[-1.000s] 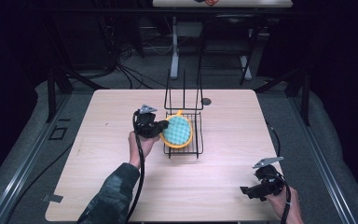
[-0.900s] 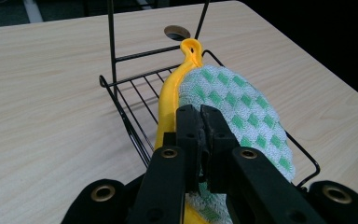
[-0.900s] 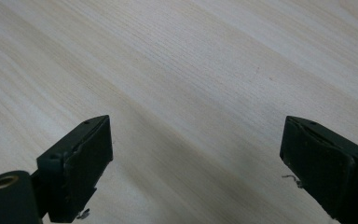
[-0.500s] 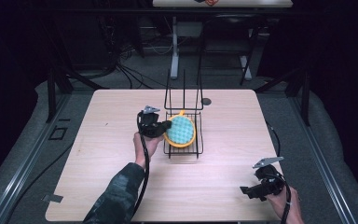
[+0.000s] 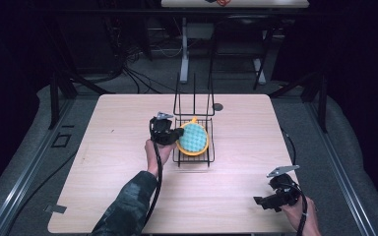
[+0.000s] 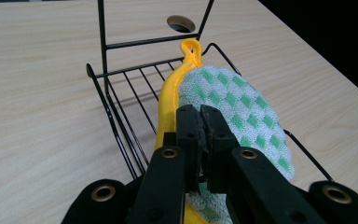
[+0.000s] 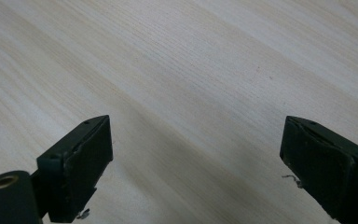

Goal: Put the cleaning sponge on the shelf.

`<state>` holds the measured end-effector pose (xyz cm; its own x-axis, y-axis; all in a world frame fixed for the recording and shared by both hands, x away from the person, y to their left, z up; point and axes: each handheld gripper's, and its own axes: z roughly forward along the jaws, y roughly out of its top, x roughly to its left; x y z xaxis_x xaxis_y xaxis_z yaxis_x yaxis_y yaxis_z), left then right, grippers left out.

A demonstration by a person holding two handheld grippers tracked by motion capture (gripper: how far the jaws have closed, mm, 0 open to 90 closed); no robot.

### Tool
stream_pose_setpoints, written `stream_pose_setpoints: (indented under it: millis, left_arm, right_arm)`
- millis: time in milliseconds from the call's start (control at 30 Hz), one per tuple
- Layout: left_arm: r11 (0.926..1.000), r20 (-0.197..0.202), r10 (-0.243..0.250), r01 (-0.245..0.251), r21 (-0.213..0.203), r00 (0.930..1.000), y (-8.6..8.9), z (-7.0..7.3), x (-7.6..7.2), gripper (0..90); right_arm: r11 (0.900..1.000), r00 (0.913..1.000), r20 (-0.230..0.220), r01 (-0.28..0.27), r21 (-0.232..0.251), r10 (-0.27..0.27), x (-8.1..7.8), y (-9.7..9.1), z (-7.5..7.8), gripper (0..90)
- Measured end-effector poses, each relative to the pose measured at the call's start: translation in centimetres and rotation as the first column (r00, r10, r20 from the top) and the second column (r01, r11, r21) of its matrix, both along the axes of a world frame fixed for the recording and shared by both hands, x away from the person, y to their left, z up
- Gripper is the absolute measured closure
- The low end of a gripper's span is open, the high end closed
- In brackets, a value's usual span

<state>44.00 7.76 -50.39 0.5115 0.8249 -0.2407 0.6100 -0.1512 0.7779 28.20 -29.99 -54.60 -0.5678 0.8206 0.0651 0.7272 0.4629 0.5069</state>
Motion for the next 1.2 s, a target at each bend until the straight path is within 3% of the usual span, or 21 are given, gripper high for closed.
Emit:
stream_pose_setpoints:
  millis: [133,533,700,933,1033,1200]
  left_arm:
    - [1.0,-0.017,0.0,0.0,0.006,0.9998,-0.3,-0.3,0.2,87.1]
    - [0.9995,-0.087,0.024,-0.022,0.022,0.9959,-0.8,-1.8,0.9,86.6]
    - [0.9985,-0.092,0.052,-0.05,0.023,0.9944,-0.5,-2.2,1.2,86.4]
    - [0.9991,-0.105,0.041,-0.041,0.01,0.9936,-0.5,-2.2,1.2,84.3]
    - [0.9994,-0.1,0.032,-0.031,0.016,0.9944,-0.3,-1.8,1.1,76.0]
    - [0.9995,-0.09,-0.017,0.019,0.026,0.9958,0.0,-1.0,1.0,50.2]
  right_arm:
    - [0.9999,0.9999,0.006,-0.009,-0.014,0.009,0.0,-0.1,0.0,8.9]
    - [1.0,1.0,-0.001,-0.009,0.001,0.009,0.0,0.1,0.0,8.9]
    - [0.9999,1.0,-0.002,-0.003,0.012,0.003,-0.1,0.1,0.0,8.9]
    - [0.9999,0.9999,-0.006,-0.011,0.01,0.011,-0.1,0.1,0.0,8.9]
    - [0.9999,1.0,-0.005,-0.003,0.017,0.003,-0.1,0.1,-0.1,8.9]
    - [0.9998,1.0,-0.004,-0.002,0.02,0.002,-0.1,0.1,0.0,8.9]
